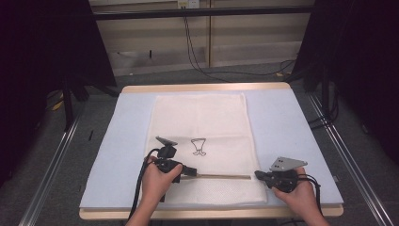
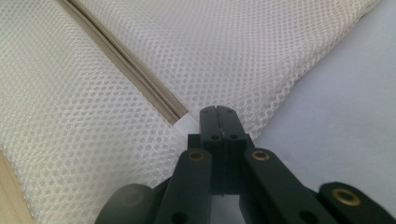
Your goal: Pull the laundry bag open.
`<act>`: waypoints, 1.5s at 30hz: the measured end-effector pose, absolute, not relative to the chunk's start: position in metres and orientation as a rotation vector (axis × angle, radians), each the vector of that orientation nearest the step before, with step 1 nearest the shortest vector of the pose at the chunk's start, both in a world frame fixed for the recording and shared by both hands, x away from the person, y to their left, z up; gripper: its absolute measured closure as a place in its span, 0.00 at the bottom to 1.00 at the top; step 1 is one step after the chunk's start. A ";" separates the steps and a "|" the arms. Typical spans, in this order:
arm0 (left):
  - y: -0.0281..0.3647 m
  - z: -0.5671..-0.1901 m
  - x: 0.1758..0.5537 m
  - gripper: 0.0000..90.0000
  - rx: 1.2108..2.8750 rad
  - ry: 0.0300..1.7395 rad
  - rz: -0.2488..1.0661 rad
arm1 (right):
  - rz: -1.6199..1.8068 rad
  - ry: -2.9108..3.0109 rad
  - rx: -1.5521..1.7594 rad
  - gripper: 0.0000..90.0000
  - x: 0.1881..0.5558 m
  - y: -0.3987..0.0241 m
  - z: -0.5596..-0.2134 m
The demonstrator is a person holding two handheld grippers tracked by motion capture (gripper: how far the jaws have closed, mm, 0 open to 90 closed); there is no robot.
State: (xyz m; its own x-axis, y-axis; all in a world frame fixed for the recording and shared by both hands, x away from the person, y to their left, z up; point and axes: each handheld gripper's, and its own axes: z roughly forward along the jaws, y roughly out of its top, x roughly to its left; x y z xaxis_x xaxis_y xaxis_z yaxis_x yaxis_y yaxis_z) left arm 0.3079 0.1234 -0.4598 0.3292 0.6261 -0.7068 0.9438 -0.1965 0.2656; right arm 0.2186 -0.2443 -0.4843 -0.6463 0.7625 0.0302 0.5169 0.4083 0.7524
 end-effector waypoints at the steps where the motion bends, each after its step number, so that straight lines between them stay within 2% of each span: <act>1: 0.124 -0.460 0.308 0.97 1.925 1.377 -0.594 | 1.088 2.352 1.108 1.00 0.219 -0.244 -0.484; 31: 0.143 -0.457 0.309 0.97 1.904 1.407 -0.575 | 1.093 2.352 1.118 1.00 0.219 -0.245 -0.484; 45: 0.165 -0.456 0.306 0.97 1.870 1.436 -0.572 | 1.094 2.354 1.114 1.00 0.219 -0.245 -0.484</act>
State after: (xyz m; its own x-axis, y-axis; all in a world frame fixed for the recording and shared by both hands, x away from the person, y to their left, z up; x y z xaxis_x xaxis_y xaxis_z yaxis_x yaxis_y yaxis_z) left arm 0.3065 0.1649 -0.4562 0.2875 0.6460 -0.7071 0.9553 -0.1399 0.2606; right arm 0.2187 -0.2448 -0.4844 -0.6468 0.7617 0.0379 0.5202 0.4043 0.7522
